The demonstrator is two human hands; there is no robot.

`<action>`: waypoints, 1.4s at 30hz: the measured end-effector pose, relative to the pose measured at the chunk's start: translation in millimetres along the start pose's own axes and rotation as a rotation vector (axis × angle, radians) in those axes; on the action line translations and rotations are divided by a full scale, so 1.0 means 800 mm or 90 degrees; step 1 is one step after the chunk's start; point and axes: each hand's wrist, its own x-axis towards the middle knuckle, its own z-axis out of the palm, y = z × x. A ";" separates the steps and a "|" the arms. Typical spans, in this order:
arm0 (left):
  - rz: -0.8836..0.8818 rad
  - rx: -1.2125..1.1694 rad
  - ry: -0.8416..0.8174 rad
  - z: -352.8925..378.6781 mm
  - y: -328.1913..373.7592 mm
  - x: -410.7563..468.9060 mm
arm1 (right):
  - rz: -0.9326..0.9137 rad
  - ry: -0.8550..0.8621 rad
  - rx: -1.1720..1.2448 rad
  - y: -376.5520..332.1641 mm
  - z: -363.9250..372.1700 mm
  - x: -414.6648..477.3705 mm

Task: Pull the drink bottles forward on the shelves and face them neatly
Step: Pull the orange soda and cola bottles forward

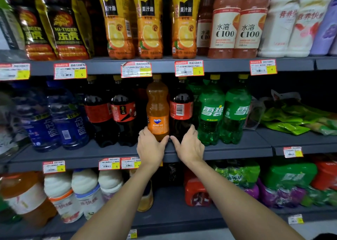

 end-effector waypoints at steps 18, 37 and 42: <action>-0.017 -0.067 -0.032 -0.034 -0.015 -0.024 | -0.050 -0.085 0.198 0.019 -0.029 -0.015; 0.035 -0.155 -0.144 -0.044 -0.035 -0.010 | -0.038 -0.044 0.181 0.010 -0.029 -0.010; 0.049 -0.115 -0.150 -0.047 -0.036 -0.001 | -0.071 -0.014 0.032 0.010 -0.040 -0.011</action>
